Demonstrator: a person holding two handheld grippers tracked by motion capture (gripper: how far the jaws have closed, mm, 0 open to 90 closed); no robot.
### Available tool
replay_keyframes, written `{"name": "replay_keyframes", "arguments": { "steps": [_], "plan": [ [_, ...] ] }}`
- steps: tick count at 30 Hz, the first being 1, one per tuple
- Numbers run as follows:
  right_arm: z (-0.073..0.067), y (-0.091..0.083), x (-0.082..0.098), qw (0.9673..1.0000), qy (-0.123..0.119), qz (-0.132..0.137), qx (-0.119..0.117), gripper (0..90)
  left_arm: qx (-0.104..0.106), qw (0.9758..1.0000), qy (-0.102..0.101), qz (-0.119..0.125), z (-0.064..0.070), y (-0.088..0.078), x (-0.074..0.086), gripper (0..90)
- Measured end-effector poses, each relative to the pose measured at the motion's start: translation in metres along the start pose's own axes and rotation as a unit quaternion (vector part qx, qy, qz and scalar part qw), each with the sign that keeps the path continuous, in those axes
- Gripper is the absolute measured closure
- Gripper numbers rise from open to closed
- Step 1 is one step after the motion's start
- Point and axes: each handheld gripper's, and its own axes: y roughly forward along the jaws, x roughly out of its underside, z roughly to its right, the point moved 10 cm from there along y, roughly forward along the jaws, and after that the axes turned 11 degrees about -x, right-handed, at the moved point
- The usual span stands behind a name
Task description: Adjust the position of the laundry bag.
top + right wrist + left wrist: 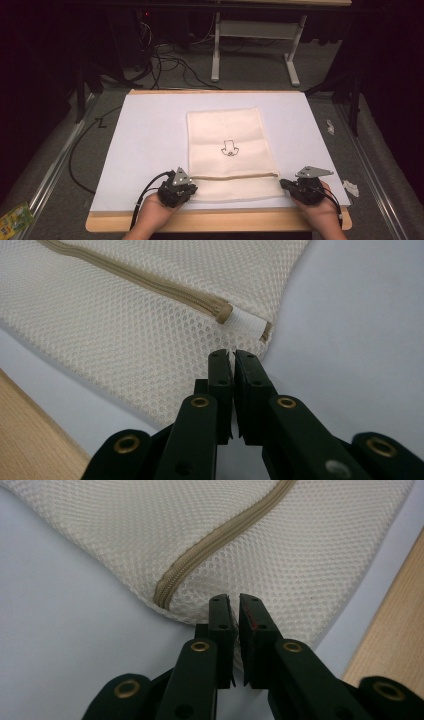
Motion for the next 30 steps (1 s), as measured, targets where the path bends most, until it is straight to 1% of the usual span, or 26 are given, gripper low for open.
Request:
{"name": "replay_keyframes", "arguments": {
  "steps": [2,3,4,5,6,7,9,10,11,12,13,14,15,16,17,19,20,23,24,25,27,28,30],
  "plan": [
    [-0.001,-0.002,-0.001,1.0000,0.000,0.004,0.001,84.5,-0.003,0.9999,-0.006,0.015,-0.003,-0.003,-0.004,78.9],
    [0.000,-0.004,-0.005,0.9999,-0.002,0.015,0.002,82.6,-0.014,0.9992,-0.016,0.034,-0.009,-0.006,-0.008,72.3],
    [0.000,-0.004,-0.005,0.9999,-0.002,0.015,0.002,82.6,-0.014,0.9992,-0.016,0.034,-0.009,-0.006,-0.008,72.0],
    [0.000,-0.006,-0.007,0.9998,-0.002,0.022,0.003,80.7,-0.020,0.9985,-0.023,0.047,-0.013,-0.008,-0.011,71.8],
    [0.000,-0.006,-0.007,0.9998,-0.002,0.022,0.003,80.7,-0.026,0.9975,-0.029,0.059,-0.017,-0.010,-0.014,71.8],
    [0.001,-0.007,-0.009,0.9996,-0.001,0.028,0.005,79.6,-0.035,0.9963,-0.035,0.070,-0.022,-0.011,-0.017,69.9],
    [0.003,-0.009,-0.011,0.9992,0.005,0.039,0.009,77.2,-0.052,0.9937,-0.050,0.085,-0.032,-0.012,-0.020,63.1],
    [0.005,-0.010,-0.012,0.9989,0.007,0.044,0.012,76.3,-0.059,0.9924,-0.056,0.093,-0.036,-0.013,-0.021,61.2],
    [0.007,-0.012,-0.016,0.9983,0.009,0.055,0.016,74.2,-0.067,0.9913,-0.058,0.097,-0.041,-0.013,-0.021,56.9],
    [0.007,-0.012,-0.016,0.9983,0.009,0.055,0.016,74.2,-0.073,0.9898,-0.065,0.103,-0.045,-0.013,-0.022,56.9],
    [0.008,-0.013,-0.017,0.9979,0.009,0.061,0.019,73.8,-0.076,0.9891,-0.071,0.105,-0.049,-0.014,-0.022,54.3],
    [0.012,-0.015,-0.019,0.9972,0.016,0.068,0.026,70.8,-0.070,0.9879,-0.087,0.108,-0.053,-0.014,-0.023,52.0],
    [0.012,-0.015,-0.019,0.9972,0.016,0.068,0.026,70.8,-0.070,0.9879,-0.087,0.108,-0.053,-0.014,-0.023,51.1],
    [0.017,-0.017,-0.021,0.9962,0.019,0.077,0.034,67.9,-0.074,0.9870,-0.089,0.111,-0.057,-0.015,-0.024,49.4],
    [0.017,-0.017,-0.021,0.9962,0.019,0.077,0.034,67.9,-0.074,0.9870,-0.089,0.111,-0.057,-0.015,-0.024,48.0],
    [0.020,-0.019,-0.021,0.9954,0.023,0.084,0.041,65.2,-0.077,0.9875,-0.083,0.110,-0.060,-0.016,-0.023,46.8],
    [0.023,-0.020,-0.021,0.9949,0.025,0.086,0.047,63.3,-0.081,0.9875,-0.080,0.109,-0.061,-0.016,-0.023,45.4],
    [0.030,-0.020,-0.020,0.9940,0.033,0.089,0.054,62.6,-0.084,0.9879,-0.072,0.109,-0.062,-0.016,-0.024,44.0],
    [0.034,-0.018,-0.019,0.9935,0.040,0.089,0.057,62.2,-0.086,0.9880,-0.069,0.109,-0.062,-0.017,-0.025,43.6],
    [0.034,-0.018,-0.019,0.9935,0.040,0.089,0.057,62.2,-0.088,0.9874,-0.068,0.113,-0.061,-0.017,-0.026,43.6],
    [0.038,-0.016,-0.017,0.9935,0.047,0.085,0.061,61.8,-0.081,0.9877,-0.072,0.112,-0.060,-0.017,-0.026,44.1],
    [0.041,-0.011,-0.016,0.9935,0.053,0.081,0.061,61.4,-0.082,0.9876,-0.073,0.113,-0.059,-0.017,-0.027,44.2],
    [0.043,-0.009,-0.015,0.9937,0.054,0.077,0.060,60.1,-0.081,0.9877,-0.071,0.113,-0.058,-0.016,-0.028,44.1]
  ]
}}
